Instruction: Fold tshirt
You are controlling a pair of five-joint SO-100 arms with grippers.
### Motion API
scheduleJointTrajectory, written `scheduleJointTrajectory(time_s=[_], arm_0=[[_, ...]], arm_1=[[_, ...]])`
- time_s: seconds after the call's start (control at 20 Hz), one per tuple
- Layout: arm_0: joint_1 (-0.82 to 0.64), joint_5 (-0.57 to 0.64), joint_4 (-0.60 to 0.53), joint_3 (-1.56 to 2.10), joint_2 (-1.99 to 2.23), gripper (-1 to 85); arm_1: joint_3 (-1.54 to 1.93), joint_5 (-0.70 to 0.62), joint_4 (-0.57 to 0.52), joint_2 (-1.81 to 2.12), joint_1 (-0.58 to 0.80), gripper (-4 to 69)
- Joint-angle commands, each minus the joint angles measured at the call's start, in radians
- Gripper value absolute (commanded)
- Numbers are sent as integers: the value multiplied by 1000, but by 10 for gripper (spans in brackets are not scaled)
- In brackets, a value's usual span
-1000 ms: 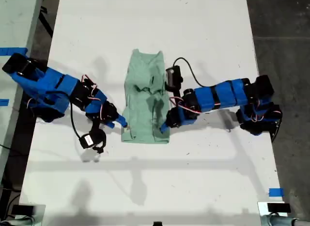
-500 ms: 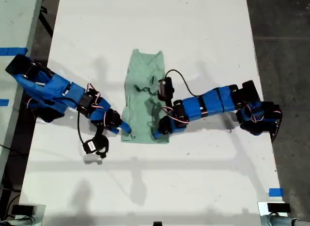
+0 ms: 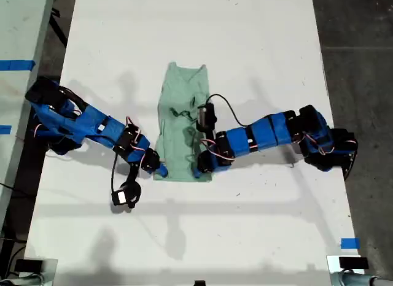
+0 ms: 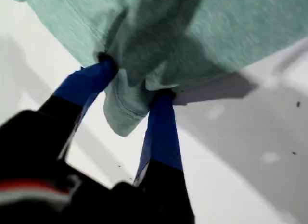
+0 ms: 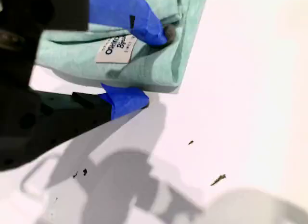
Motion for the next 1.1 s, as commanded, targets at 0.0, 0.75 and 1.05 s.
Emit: scheduleJointTrajectory(time_s=[0.0,0.75,1.05], arm_0=[[-31,87,14,-49,-5,114],[199,-63,126,-453,-35,1],[238,-114,164,-538,-12,1]], arm_1=[[-35,5,-34,0,-25,29],[-41,25,63,212,-225,-6],[-74,-3,92,265,-221,-6]])
